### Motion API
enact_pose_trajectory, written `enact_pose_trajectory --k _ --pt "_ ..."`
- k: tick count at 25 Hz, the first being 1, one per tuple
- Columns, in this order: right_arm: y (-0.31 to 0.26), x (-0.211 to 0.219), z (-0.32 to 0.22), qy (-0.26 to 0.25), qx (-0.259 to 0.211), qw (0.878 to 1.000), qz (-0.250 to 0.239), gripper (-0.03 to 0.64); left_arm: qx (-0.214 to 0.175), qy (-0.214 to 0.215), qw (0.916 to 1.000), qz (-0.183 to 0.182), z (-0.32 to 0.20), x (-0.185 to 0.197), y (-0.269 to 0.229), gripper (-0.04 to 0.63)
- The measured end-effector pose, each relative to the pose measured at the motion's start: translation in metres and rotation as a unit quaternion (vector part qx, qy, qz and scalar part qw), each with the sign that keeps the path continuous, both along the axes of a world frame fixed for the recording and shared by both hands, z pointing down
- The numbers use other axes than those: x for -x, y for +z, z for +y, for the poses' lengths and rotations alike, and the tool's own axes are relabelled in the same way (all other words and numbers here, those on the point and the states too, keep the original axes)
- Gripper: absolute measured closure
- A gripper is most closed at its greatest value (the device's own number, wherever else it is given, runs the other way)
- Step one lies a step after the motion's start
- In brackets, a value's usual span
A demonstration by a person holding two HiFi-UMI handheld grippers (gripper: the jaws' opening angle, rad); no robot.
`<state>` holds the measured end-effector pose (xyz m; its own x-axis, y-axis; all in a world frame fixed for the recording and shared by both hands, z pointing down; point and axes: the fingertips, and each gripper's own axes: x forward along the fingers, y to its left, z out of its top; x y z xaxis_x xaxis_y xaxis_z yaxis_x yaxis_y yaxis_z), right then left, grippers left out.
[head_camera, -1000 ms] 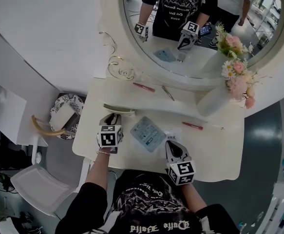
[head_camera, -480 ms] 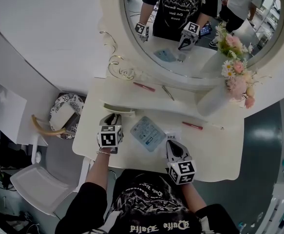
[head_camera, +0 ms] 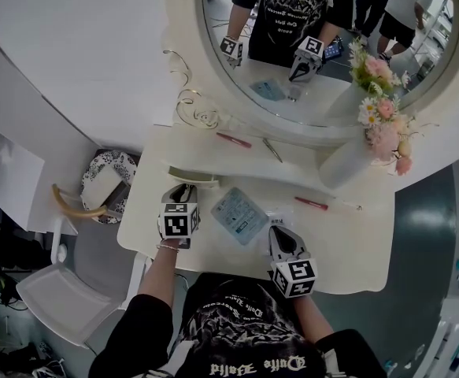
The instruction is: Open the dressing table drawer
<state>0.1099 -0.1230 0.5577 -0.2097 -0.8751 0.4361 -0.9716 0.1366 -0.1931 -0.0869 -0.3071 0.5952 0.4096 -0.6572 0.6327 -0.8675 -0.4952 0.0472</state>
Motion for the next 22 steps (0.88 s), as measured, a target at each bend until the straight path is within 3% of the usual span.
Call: enact_pose_trajectory --k 22 --pt "0.0014 0.0029 -0.0009 -0.01 -0.003 1.0 0.01 0.606 -0.002 0.002 1.0 -0.001 0.004 0.0006 -0.0004 0.494"
